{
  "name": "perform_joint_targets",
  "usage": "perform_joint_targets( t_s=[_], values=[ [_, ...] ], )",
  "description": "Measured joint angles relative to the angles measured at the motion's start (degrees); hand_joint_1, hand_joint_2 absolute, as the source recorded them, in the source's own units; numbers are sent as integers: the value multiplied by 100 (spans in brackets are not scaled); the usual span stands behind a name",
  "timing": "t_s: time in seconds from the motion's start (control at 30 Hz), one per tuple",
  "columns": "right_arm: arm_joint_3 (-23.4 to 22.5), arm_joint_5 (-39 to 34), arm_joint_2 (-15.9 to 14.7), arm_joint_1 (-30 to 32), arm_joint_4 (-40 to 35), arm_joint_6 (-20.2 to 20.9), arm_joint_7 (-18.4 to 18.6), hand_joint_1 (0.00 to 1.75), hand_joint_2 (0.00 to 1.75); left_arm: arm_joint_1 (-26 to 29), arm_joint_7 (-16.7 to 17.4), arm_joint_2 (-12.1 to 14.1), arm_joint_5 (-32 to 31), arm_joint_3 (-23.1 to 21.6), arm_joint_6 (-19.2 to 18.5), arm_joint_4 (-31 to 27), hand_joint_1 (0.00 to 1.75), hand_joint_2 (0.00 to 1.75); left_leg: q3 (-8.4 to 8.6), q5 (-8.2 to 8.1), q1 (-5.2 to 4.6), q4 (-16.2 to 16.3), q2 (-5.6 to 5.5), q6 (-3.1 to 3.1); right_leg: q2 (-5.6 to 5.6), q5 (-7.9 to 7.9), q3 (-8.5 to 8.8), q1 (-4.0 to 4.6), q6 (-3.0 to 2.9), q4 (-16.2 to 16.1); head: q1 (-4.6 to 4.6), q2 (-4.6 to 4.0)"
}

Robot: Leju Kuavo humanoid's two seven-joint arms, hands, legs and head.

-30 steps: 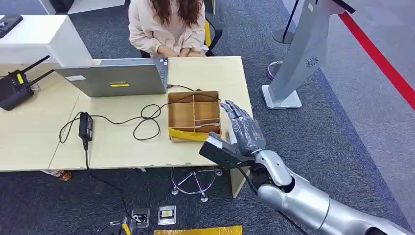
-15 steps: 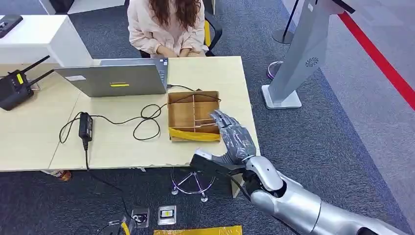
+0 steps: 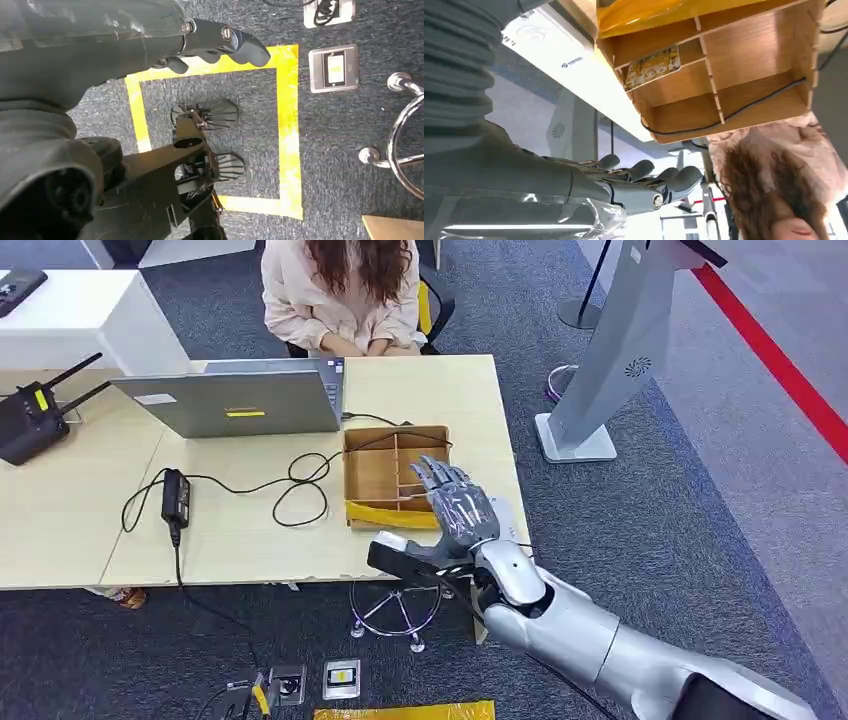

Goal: Pass the card to the sensor for recognition and then transmit it.

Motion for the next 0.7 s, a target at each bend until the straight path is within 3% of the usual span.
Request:
perform_joint_targets(
  t_s=[0.33,0.7],
  values=[
    [39,61,551,-317,916,-35,-66,0,175,-108,96,-52,0,-7,-94,0,0,0,0,1,1,0,0,0,0,0,-1,1,0,1,0,0],
    [35,131,776,-366,1458,-7,-63,0,175,-121,160,-55,0,-7,-101,0,0,0,0,0,0,1,0,0,2,0,-2,1,0,0,0,0]
  ],
)
